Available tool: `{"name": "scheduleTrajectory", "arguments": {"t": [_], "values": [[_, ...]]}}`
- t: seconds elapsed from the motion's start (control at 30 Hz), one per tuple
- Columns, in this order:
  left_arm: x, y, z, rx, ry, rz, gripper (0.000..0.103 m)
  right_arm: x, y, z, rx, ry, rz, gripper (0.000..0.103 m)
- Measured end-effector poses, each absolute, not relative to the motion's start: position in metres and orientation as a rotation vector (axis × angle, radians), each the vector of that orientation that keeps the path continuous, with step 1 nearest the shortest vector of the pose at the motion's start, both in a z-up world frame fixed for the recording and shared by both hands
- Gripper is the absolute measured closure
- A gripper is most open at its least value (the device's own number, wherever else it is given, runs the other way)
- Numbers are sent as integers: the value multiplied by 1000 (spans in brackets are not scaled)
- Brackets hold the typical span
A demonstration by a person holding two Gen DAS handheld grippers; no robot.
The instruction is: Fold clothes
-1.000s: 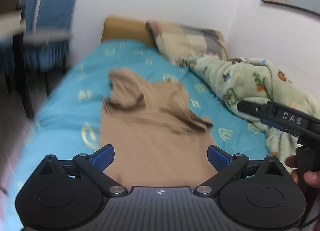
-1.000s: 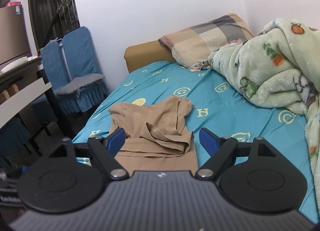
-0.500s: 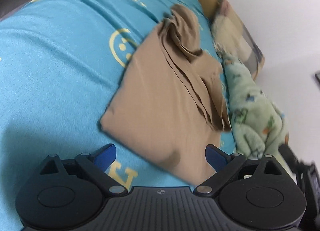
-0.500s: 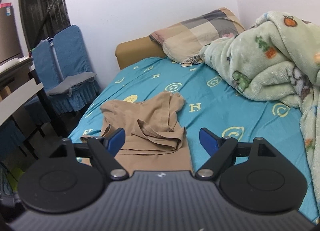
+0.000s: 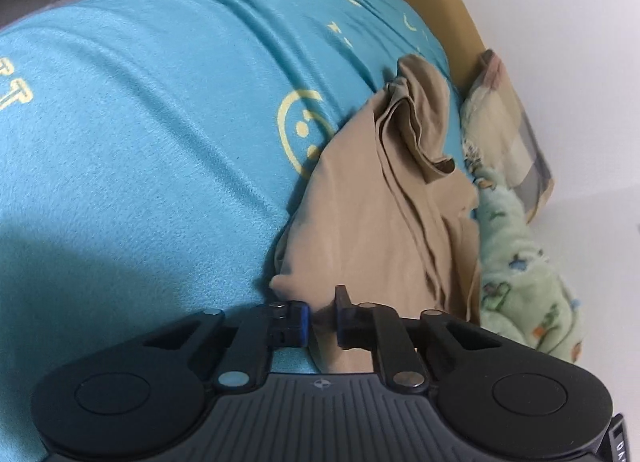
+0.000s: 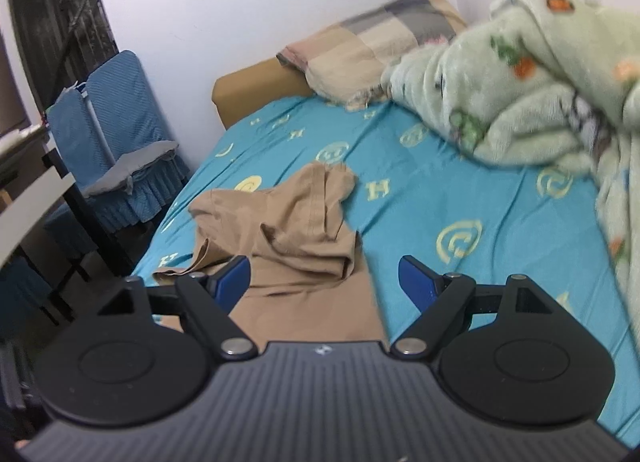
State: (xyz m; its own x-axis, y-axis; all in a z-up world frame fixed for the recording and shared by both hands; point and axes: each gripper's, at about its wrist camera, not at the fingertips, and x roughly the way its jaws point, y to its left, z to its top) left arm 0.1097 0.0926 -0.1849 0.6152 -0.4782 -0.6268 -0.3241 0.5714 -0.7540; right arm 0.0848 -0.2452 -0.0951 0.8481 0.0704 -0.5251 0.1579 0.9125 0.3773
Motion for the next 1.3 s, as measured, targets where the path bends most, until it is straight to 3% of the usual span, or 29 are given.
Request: {"name": "scheduleTrajectory", "arguments": {"t": [0.4, 0.53, 0.6, 0.67, 0.73, 0.97, 1.3], "values": [[96, 88, -155, -1042, 748, -253, 97, 84, -245, -190, 1234, 868, 203, 19], [90, 92, -149, -1059, 707, -268, 97, 78, -261, -207, 1274, 852, 10, 30], [86, 94, -145, -1054, 692, -275, 97, 76, -273, -210, 1300, 812, -63, 44], [83, 94, -140, -1041, 678, -285, 97, 79, -279, -210, 1303, 810, -93, 74], [78, 92, -130, -1008, 667, -308, 97, 82, -282, -205, 1266, 797, -94, 92], [50, 96, -71, -933, 538, -381, 98, 62, -269, -142, 1000, 575, 51, 96], [-61, 114, -8, -908, 444, -443, 98, -42, -253, -77, 913, 384, 159, 96]]}}
